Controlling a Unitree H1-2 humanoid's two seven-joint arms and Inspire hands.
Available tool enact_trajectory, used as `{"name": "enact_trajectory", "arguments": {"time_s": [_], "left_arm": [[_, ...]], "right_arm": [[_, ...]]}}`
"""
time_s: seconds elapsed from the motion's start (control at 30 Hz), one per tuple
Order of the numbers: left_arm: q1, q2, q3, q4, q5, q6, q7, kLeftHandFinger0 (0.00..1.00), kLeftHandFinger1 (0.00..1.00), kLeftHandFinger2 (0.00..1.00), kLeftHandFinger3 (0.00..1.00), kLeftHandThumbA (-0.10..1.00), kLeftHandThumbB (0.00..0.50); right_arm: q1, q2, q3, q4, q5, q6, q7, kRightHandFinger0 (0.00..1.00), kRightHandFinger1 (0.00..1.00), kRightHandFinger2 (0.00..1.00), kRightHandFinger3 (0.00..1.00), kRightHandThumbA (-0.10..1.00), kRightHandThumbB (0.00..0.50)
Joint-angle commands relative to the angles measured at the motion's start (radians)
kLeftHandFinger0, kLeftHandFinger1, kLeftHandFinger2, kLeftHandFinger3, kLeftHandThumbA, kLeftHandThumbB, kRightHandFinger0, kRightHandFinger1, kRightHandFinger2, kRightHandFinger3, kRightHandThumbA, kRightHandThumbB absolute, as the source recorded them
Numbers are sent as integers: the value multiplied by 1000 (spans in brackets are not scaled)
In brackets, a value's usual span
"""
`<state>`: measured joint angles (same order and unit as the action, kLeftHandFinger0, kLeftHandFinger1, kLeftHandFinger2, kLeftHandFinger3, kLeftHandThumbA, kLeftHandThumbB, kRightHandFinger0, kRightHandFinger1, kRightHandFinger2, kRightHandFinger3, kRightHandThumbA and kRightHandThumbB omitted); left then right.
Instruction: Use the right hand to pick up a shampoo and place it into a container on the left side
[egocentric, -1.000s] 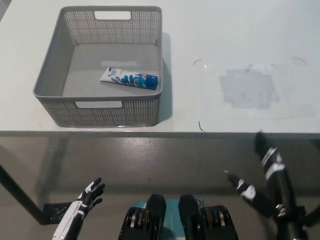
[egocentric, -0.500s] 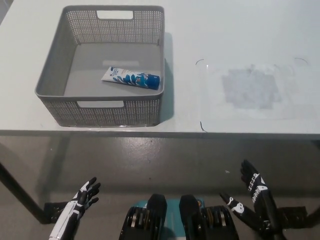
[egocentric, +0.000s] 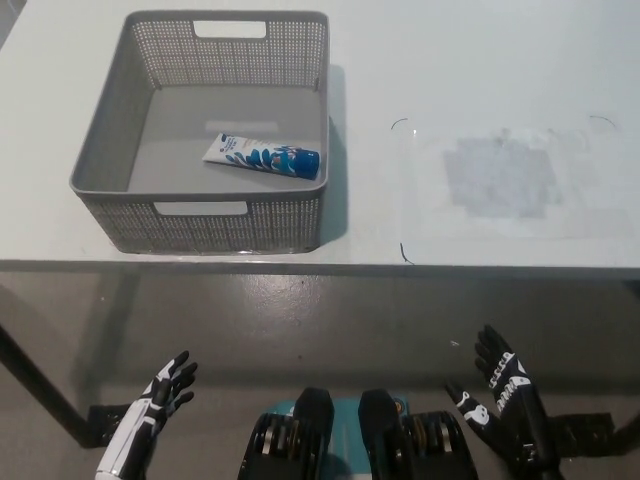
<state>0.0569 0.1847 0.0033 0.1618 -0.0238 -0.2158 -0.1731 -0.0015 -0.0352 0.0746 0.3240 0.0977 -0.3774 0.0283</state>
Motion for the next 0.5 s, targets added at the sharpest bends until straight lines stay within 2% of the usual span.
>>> {"name": "enact_trajectory", "arguments": {"time_s": [0.0,0.13,0.27,0.43,0.47], "left_arm": [[-28,-2,5,-12,-1,-18,11,1000,1000,1000,1000,1000,376],[-12,-1,3,-14,3,-18,11,1000,1000,1000,1000,1000,367],[45,-10,-1,-26,5,-34,12,1000,1000,1000,1000,1000,350],[60,-4,-6,-33,21,-39,11,1000,1000,1000,1000,1000,362],[62,-7,-4,-34,16,-37,12,1000,1000,1000,1000,1000,366]], "right_arm": [[-31,10,-15,-4,14,-47,21,1000,1000,1000,1000,937,431],[-18,7,-13,-9,16,-47,30,1000,1000,1000,1000,936,432],[32,10,-9,-11,3,-79,26,1000,1000,1000,1000,899,362],[49,9,-5,-25,2,-57,29,1000,1000,1000,1000,926,424],[50,10,-4,-27,2,-55,30,1000,1000,1000,1000,926,425]]}}
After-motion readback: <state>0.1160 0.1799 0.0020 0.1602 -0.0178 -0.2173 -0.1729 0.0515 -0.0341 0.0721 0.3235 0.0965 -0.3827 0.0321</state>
